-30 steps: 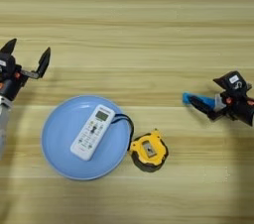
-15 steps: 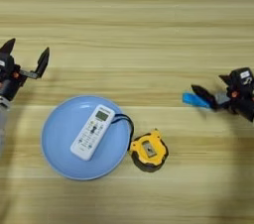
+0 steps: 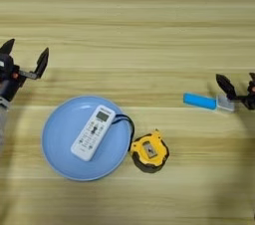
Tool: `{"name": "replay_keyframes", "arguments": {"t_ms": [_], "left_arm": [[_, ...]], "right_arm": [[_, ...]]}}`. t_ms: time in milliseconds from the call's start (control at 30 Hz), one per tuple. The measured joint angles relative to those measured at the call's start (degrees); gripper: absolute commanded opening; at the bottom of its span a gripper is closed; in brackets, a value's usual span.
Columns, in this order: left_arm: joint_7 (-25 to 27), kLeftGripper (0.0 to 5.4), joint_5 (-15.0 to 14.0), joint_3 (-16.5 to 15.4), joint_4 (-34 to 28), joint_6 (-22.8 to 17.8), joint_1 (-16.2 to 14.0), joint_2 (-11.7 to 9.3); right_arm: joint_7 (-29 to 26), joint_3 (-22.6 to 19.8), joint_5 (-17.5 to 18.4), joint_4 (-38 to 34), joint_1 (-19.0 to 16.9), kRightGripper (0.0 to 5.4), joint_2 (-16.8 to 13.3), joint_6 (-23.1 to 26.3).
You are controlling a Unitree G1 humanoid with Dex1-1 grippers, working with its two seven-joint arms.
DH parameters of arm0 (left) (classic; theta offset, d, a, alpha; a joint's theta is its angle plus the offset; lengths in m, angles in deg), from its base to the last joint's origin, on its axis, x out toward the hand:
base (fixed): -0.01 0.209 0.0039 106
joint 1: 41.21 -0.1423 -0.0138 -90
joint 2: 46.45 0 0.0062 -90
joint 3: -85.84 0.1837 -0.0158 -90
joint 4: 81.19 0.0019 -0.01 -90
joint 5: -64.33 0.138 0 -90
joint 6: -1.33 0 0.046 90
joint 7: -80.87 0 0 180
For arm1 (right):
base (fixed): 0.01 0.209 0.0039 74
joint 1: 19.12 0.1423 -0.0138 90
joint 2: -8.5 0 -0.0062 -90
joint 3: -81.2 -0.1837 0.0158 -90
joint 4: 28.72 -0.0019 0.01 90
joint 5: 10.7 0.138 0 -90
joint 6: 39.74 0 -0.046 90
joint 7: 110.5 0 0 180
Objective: Move the objects on the table
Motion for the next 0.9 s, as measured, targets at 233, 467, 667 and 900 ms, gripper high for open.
{"name": "replay_keyframes", "arguments": {"t_ms": [233,467,667,900], "left_arm": [[0.13,5.4,-0.03,-0.2,0.04,0.0,0.02,-0.05],[0.54,5.4,-0.11,-0.25,0.04,-0.01,0.03,-0.18],[0.62,5.4,-0.14,-0.28,0.04,-0.02,0.05,-0.3],[0.62,5.4,-0.15,-0.28,0.04,-0.02,0.05,-0.3]], "right_arm": [[7.83,2.26,-5.79,5.19,1.58,5.36,-1.15,-6.66],[11.18,2.8,-7.95,7.91,2.53,5.36,-1.67,-8.95],[17.45,6.25,-13.74,10.27,2.51,5.36,-3.03,-10.53],[20.76,10.44,-18.91,11.39,2.07,5.36,-3.61,-12.19]]}}
